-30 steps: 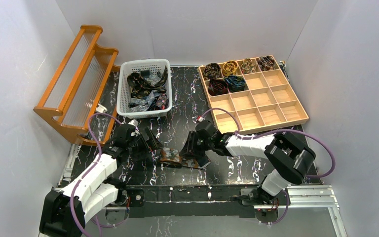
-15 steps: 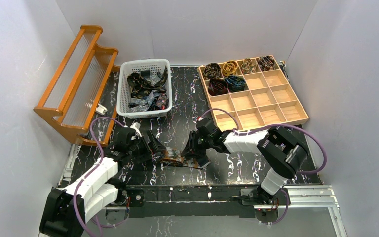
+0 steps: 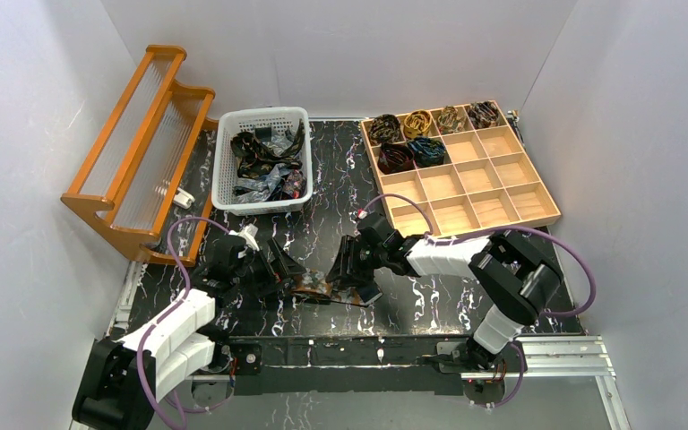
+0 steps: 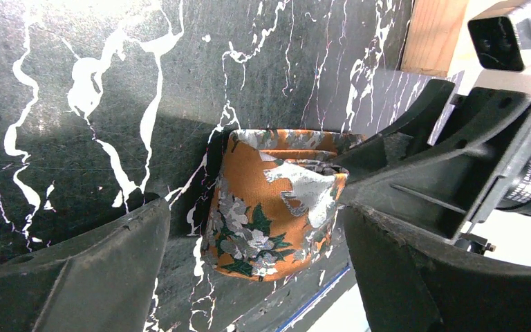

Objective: Roll the ties
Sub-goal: Roll the tie at the center of the board.

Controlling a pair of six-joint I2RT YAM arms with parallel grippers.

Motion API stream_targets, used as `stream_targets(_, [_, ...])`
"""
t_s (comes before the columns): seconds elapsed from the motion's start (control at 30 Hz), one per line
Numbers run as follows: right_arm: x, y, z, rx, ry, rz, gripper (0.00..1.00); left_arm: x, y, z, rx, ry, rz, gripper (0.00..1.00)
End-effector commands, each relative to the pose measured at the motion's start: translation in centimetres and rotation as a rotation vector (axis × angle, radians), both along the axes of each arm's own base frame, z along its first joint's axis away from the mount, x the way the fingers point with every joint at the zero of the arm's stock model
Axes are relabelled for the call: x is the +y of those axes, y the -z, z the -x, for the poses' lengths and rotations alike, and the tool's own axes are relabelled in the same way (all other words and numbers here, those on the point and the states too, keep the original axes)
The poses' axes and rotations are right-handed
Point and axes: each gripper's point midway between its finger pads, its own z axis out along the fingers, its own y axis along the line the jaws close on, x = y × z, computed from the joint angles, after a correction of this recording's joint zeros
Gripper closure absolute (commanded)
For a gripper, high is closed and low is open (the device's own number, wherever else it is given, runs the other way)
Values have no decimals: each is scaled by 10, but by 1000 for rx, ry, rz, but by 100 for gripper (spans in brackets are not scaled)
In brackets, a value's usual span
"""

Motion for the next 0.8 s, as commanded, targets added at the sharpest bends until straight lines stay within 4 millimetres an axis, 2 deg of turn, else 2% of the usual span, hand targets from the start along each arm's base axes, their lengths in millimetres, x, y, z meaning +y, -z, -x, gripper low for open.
stream_targets(0.0, [9, -38, -5, -85, -37, -84, 43, 1, 5, 7, 30, -1, 5, 7])
stream_targets(0.07, [10, -44, -2, -87, -43, -111, 42, 1, 5, 6, 29, 1, 4, 7])
stream_targets(0.17, [9, -41, 4, -67, -39, -110, 41, 1, 7, 8, 39, 11, -4, 7])
stream_targets(0.37, [13, -26, 11, -8, -62, -79, 43, 2, 9, 9, 45, 27, -16, 8])
stream_targets(0.77, [8, 3, 12, 61, -56, 21, 54, 5, 14, 10, 55, 11, -31, 11])
